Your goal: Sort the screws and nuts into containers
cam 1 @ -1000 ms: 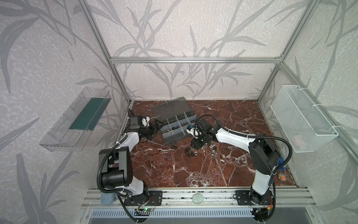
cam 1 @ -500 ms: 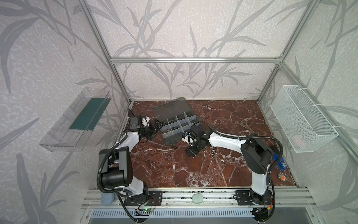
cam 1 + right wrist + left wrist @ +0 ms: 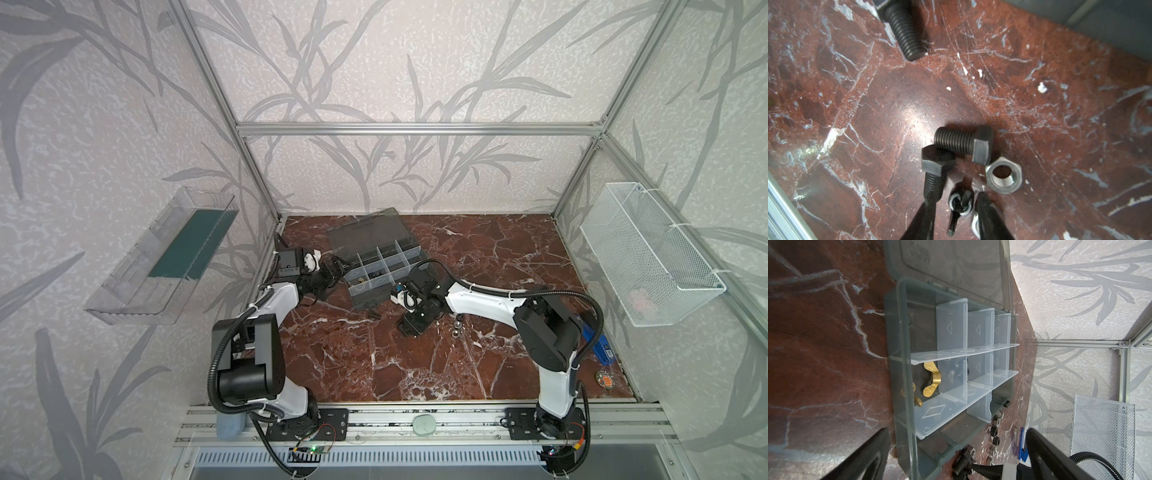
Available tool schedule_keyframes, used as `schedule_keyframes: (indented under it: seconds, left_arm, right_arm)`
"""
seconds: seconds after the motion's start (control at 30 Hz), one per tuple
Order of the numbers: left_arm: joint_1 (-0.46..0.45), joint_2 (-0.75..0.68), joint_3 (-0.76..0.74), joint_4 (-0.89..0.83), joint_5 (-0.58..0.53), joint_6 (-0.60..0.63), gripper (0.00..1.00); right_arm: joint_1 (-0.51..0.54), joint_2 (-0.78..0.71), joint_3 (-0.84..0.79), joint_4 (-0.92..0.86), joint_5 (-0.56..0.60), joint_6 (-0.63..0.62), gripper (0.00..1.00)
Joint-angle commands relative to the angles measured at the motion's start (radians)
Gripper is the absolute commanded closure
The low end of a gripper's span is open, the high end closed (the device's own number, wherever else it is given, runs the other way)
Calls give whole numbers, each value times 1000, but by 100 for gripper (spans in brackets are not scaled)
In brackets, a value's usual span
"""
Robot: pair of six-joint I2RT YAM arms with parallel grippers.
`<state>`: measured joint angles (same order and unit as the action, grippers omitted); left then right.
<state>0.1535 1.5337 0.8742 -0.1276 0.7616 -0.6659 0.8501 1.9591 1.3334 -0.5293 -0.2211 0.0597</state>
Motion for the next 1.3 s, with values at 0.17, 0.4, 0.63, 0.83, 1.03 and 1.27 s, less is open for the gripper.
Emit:
schedule_keyframes:
  seconds: [0.17, 0.4, 0.63, 0.83, 1.03, 1.27]
  left_arm:
    - [5, -12, -12, -7, 5, -2, 1]
    - [5, -14, -11, -8, 6, -3, 1]
    - [5, -13, -12, -8, 5, -4, 0]
    - [5, -12, -10, -7, 7, -3, 0]
    - [5, -9, -9, -5, 9, -3, 1]
    - [5, -7, -8, -2, 10, -3, 0]
  right_arm:
    - [2, 35, 27, -36, 9, -5, 73]
    - [2, 54, 32, -35, 6, -8, 78]
    - [2, 66, 37, -36, 0, -9, 84]
    - [2, 72, 47, -51, -4, -17, 93]
    - [-1, 64, 68, -72, -7, -28, 100]
    - [-35, -2, 134, -104, -65, -65, 100]
